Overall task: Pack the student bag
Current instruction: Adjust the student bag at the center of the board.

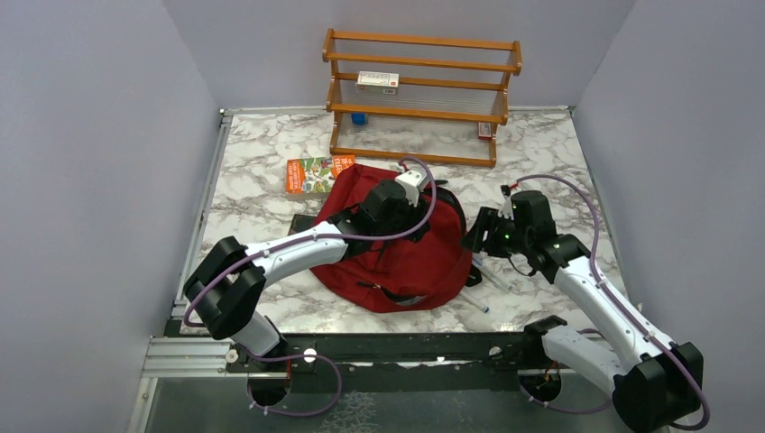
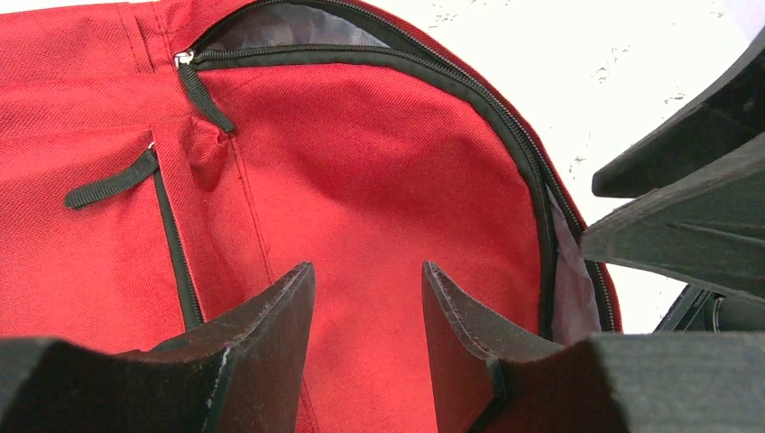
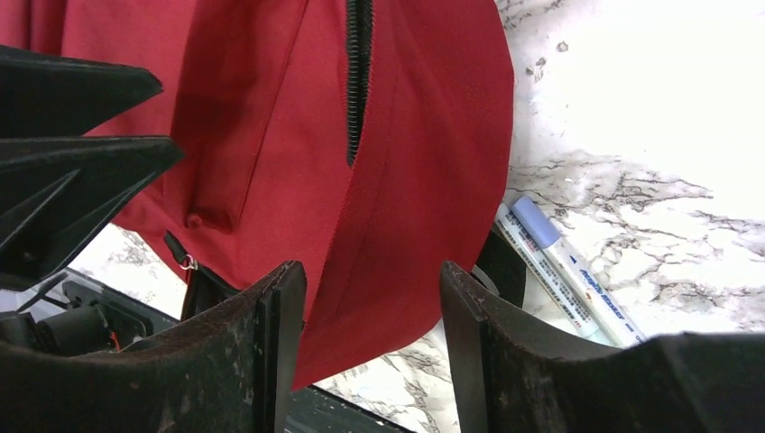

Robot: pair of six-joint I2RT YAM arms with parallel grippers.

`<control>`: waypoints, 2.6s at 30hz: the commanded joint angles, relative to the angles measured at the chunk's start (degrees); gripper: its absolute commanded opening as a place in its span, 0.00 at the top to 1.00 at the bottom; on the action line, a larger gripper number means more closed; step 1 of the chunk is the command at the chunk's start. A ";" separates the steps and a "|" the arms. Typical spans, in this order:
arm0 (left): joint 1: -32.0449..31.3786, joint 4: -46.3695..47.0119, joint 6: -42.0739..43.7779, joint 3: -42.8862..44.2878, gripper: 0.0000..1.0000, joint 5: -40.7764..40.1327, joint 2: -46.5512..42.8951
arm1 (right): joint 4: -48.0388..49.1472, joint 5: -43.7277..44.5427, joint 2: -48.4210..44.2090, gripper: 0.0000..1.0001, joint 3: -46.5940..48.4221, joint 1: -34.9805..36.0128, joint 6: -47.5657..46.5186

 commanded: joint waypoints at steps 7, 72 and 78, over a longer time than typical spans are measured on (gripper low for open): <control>-1.66 0.94 0.26 0.52 0.51 -1.36 -0.18 | -2.12 5.26 1.45 0.78 0.10 -0.09 -0.41; -3.71 -25.67 10.54 32.32 1.00 -5.34 17.10 | 9.36 2.17 -1.34 0.99 -9.86 -0.09 4.46; 5.38 -34.50 16.59 33.33 1.00 6.48 14.63 | 9.28 2.13 -0.95 1.00 -9.63 -0.09 3.72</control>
